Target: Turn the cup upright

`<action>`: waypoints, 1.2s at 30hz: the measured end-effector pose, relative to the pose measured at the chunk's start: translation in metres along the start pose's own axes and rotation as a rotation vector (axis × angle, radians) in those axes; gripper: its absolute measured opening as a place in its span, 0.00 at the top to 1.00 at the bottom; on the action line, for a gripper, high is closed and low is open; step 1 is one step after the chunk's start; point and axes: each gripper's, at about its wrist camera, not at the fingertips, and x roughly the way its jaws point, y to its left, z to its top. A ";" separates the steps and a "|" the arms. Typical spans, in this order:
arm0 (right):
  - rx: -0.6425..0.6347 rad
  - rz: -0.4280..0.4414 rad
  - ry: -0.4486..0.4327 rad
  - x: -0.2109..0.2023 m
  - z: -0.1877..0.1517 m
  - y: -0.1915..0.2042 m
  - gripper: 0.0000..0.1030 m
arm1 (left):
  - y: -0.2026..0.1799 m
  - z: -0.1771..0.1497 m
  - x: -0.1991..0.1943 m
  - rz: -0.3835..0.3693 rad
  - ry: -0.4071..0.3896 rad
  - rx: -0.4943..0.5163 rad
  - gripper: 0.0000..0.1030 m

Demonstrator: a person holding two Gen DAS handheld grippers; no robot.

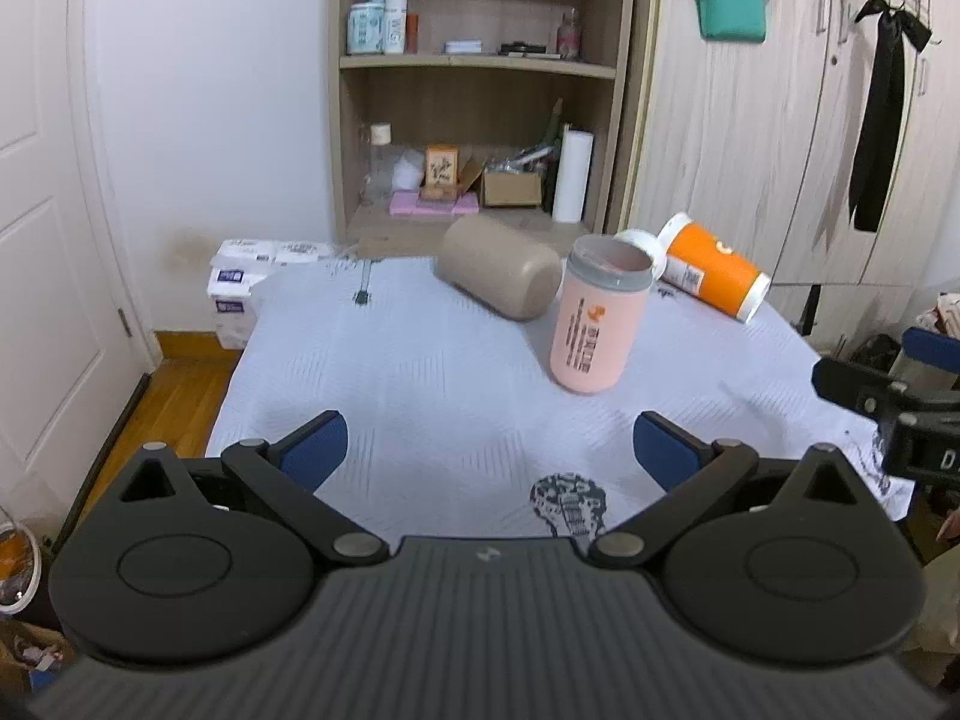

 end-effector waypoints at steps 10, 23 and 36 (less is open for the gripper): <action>-0.020 -0.031 -0.013 -0.004 -0.004 0.004 0.00 | -0.006 -0.010 0.001 0.087 -0.008 0.033 0.00; -0.037 -0.076 -0.032 -0.005 -0.012 0.004 0.00 | -0.009 -0.020 -0.001 0.087 -0.043 0.045 0.00; -0.067 -0.069 -0.040 -0.009 -0.013 0.013 0.00 | -0.009 -0.023 0.000 0.101 -0.049 0.040 0.00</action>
